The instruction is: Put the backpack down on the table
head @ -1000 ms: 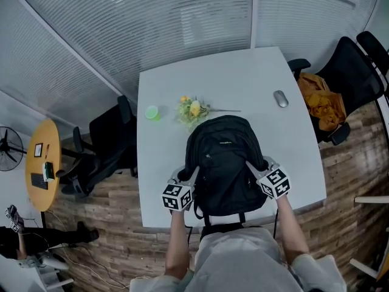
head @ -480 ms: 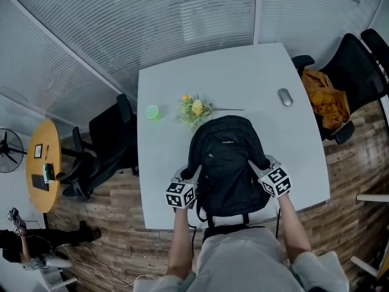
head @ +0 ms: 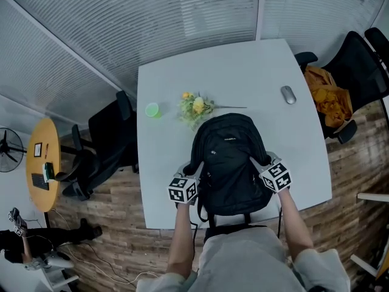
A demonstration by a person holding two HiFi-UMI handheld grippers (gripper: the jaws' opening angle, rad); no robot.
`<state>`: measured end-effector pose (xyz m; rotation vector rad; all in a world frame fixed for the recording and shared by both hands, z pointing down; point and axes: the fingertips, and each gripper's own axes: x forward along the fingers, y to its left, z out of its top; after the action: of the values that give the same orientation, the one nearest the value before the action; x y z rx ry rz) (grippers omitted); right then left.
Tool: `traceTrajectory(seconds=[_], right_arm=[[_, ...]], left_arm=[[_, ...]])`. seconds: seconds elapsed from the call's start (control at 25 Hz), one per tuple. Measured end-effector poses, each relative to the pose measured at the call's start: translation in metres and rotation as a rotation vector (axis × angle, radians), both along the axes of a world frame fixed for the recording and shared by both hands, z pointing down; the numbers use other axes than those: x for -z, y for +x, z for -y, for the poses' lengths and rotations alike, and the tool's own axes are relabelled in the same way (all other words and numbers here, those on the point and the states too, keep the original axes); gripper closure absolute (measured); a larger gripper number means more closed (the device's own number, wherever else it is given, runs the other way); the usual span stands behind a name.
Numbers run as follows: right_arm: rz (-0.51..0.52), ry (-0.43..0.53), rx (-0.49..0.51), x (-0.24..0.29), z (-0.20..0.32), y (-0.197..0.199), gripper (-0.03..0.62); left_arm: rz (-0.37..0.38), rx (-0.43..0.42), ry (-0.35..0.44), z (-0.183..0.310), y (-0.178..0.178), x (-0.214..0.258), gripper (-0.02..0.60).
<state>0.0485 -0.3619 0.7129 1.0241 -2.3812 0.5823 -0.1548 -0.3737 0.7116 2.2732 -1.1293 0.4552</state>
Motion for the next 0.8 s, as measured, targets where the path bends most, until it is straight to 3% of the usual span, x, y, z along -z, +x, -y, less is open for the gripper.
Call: traceTrajectory(seconds=[0.8], right_arm=[[0.029, -0.157, -0.065, -0.05, 0.025, 0.01, 0.502]], left_arm=[[-0.004, 0.004, -0.12, 0.021, -0.003, -0.057, 0.489]])
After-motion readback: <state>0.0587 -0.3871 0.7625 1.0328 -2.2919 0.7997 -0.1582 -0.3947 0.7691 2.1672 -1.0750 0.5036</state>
